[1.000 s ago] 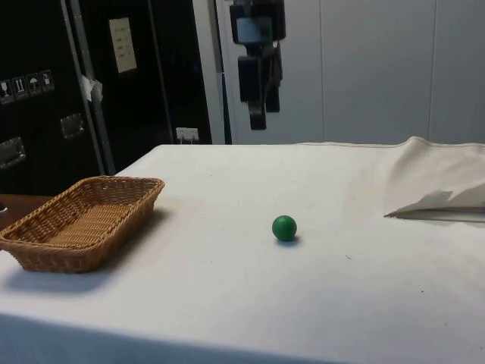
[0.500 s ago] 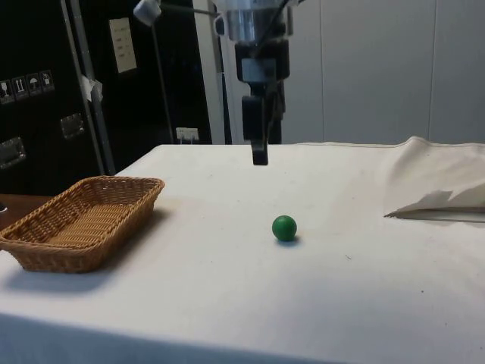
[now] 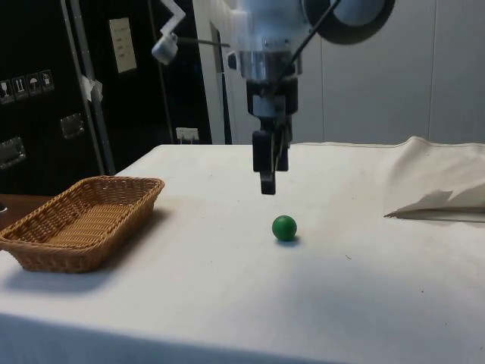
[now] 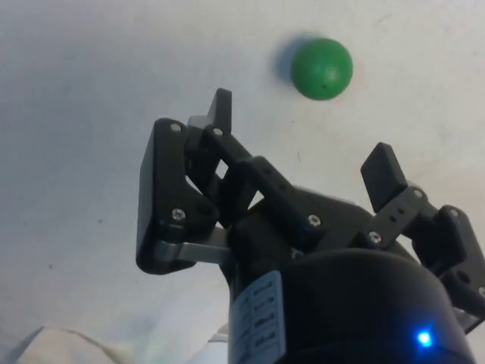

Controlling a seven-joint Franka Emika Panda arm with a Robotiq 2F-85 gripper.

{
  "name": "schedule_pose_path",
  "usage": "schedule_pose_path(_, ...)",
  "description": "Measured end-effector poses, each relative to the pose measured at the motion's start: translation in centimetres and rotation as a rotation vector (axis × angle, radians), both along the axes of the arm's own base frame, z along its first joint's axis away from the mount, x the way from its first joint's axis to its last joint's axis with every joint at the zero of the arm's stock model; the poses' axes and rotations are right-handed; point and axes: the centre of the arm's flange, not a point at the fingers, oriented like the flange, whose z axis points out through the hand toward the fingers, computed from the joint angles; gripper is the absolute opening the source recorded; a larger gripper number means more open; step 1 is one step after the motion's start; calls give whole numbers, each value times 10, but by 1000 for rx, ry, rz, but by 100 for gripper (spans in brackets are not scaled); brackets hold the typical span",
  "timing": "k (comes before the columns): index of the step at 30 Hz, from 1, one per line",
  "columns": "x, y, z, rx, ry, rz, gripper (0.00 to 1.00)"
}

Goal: Pick up the ball and place it into the basket.

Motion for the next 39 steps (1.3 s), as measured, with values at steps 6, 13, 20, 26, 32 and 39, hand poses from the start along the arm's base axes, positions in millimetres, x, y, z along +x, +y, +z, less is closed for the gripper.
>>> schedule_pose_path(6,0,-14,-21,-3,-5,-2,100)
schedule_pose_path(13,-2,-40,-48,-16,-10,-3,100)
schedule_pose_path(20,-4,-45,-72,-29,-23,2,100)
schedule_pose_path(26,-5,-43,-85,-33,-37,5,100)
schedule_pose_path(32,-5,-41,-97,-34,-53,5,100)
schedule_pose_path(39,-6,-41,-106,-38,-61,6,100)
